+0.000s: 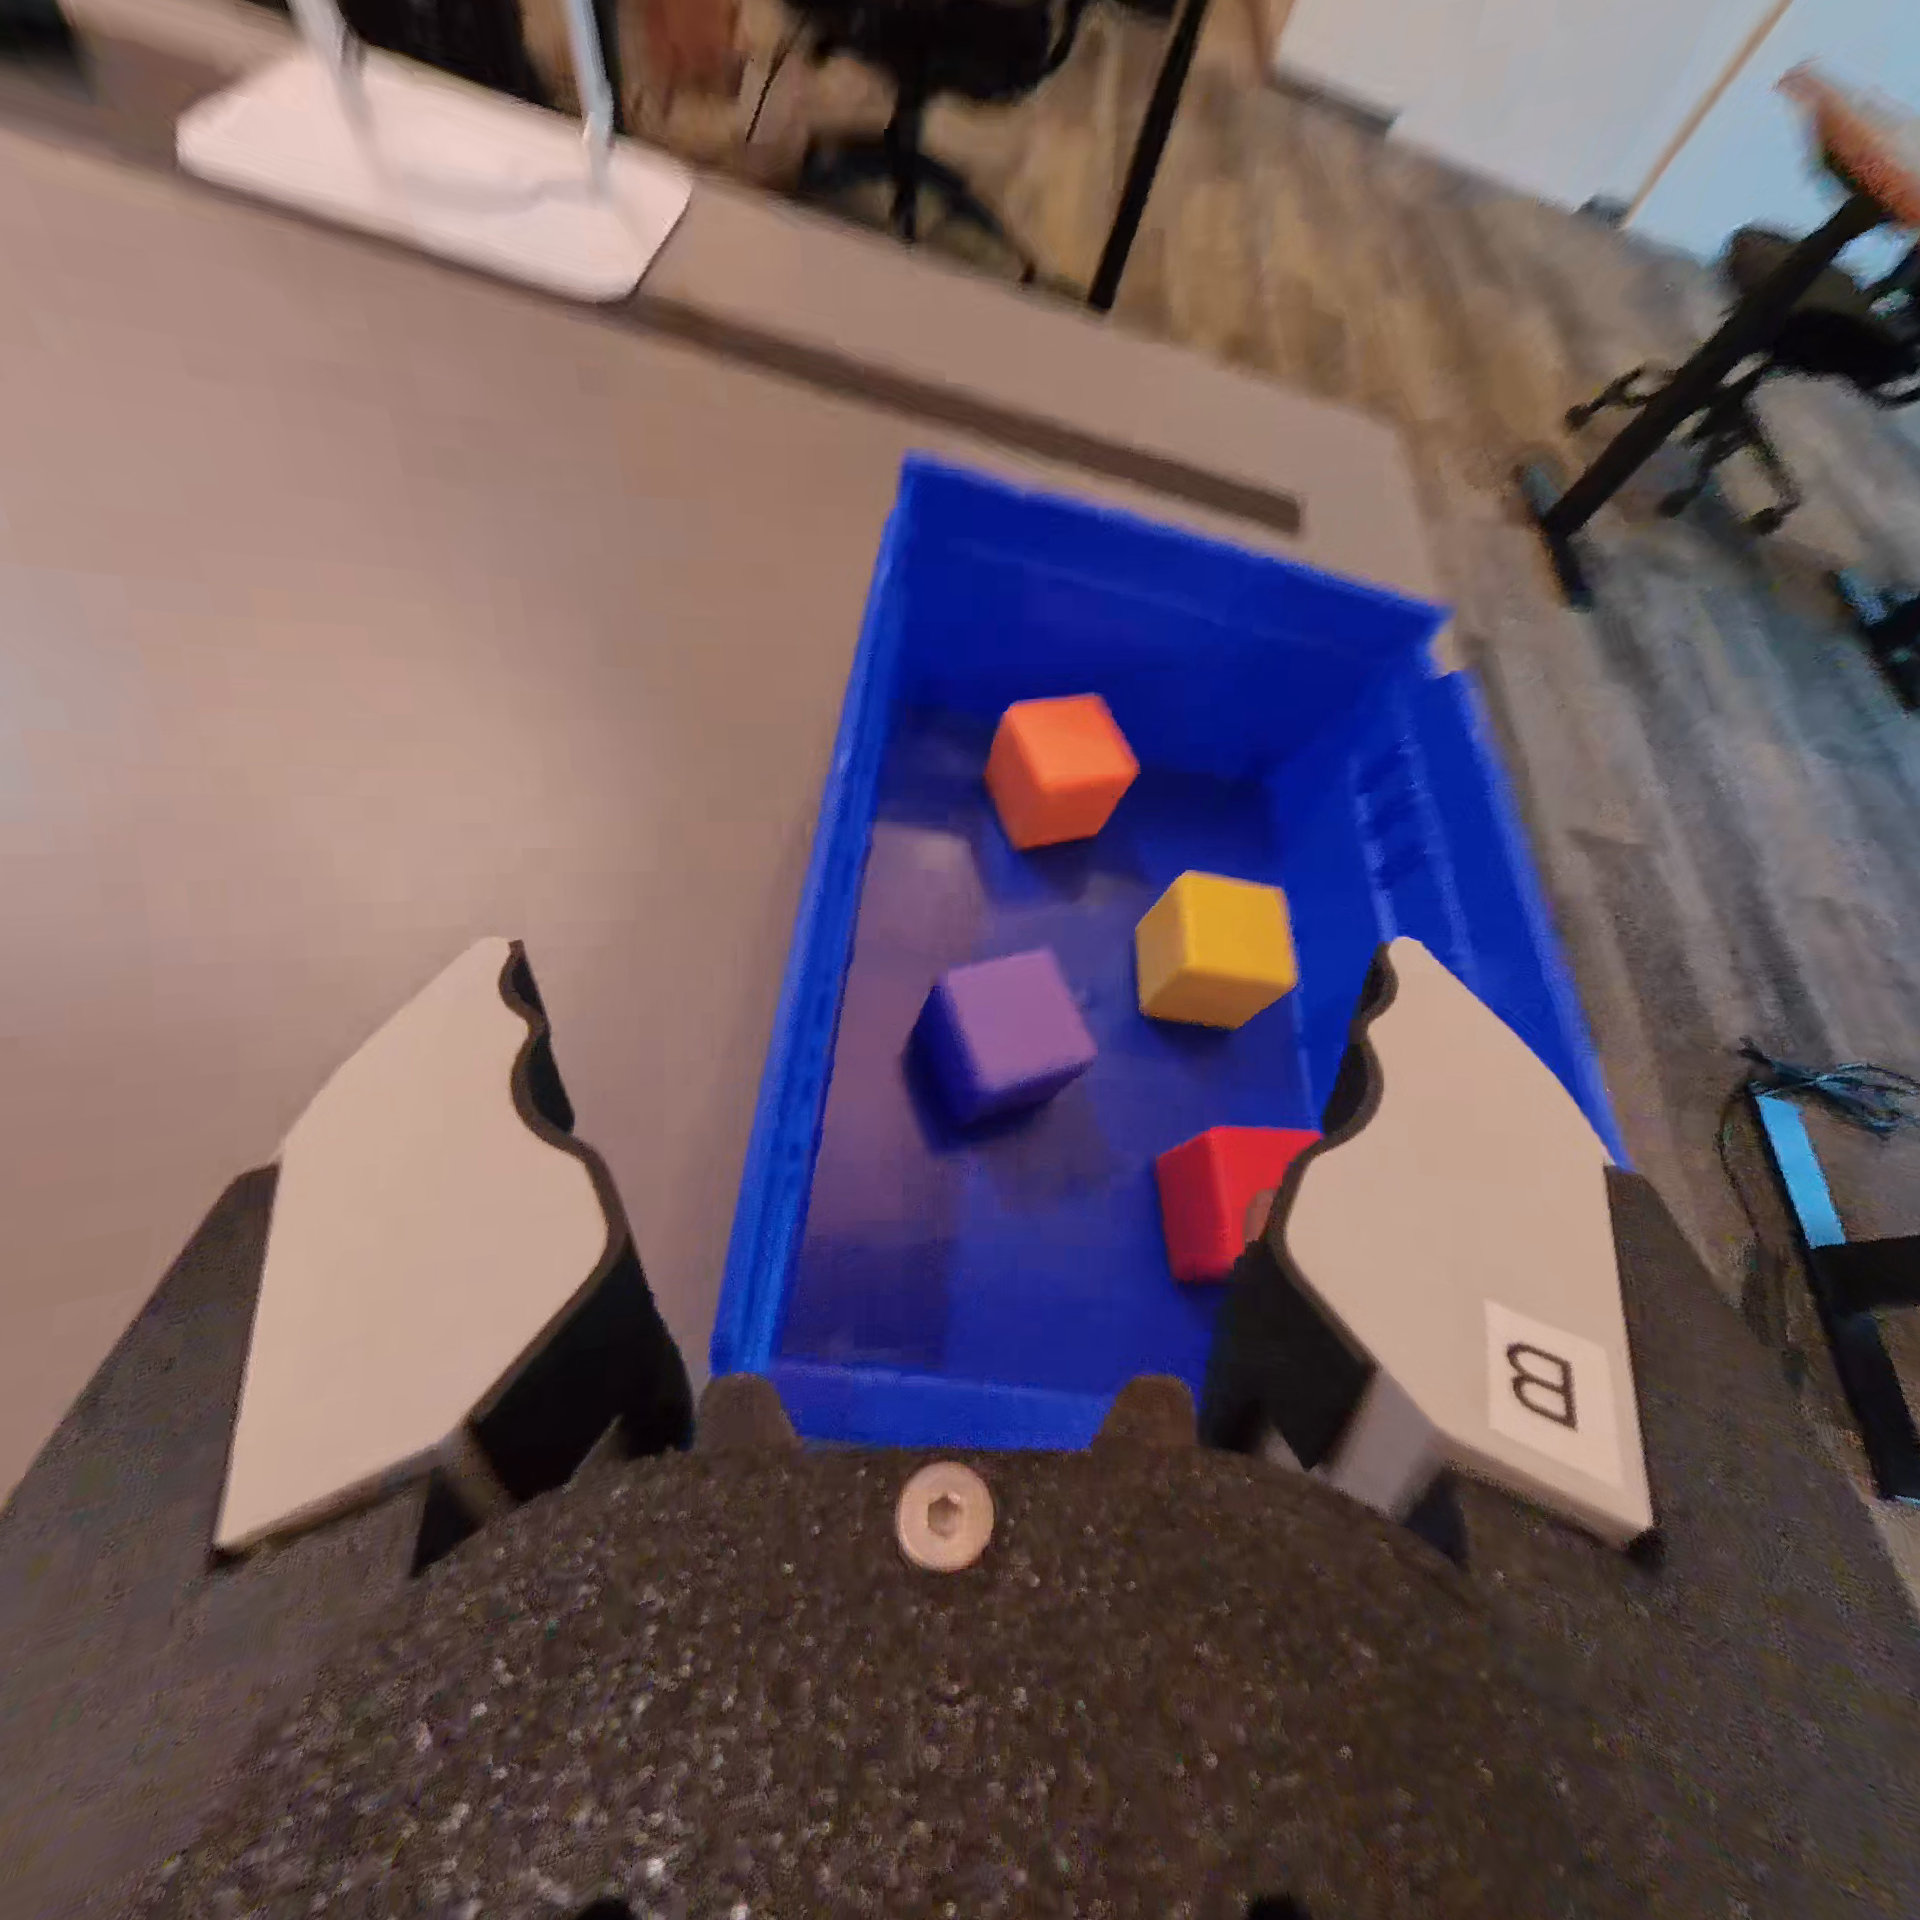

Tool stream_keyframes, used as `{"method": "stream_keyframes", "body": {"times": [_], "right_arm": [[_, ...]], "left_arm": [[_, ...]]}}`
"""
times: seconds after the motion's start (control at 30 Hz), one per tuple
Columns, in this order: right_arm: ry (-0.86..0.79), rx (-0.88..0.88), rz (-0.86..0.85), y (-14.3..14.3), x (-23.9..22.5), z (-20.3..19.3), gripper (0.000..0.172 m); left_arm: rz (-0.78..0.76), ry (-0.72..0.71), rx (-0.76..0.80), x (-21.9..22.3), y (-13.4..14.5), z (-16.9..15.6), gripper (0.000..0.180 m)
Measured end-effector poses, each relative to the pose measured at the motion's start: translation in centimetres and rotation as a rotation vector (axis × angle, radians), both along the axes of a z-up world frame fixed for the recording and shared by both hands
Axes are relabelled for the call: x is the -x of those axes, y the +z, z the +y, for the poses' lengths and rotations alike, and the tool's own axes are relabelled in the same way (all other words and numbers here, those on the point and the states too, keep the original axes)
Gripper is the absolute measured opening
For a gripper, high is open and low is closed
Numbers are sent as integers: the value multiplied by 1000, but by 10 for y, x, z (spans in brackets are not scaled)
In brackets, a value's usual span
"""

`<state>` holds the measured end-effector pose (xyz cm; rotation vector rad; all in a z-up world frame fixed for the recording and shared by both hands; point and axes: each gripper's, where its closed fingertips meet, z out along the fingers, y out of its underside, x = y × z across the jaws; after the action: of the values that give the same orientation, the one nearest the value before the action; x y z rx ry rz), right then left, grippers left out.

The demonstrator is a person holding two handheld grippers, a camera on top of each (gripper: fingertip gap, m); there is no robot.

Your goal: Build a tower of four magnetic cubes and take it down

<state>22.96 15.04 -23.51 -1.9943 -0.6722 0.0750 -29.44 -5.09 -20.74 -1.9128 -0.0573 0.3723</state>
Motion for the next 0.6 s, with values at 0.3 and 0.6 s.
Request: {"method": "stream_keyframes", "body": {"times": [0.3,0.6], "right_arm": [[105,330,-302,-68,24,-13,101],[111,432,-545,-94,12,-11,31]], "left_arm": [[67,18,578,42,-79,11,104],[97,-41,795,49,-116,11,34]]}}
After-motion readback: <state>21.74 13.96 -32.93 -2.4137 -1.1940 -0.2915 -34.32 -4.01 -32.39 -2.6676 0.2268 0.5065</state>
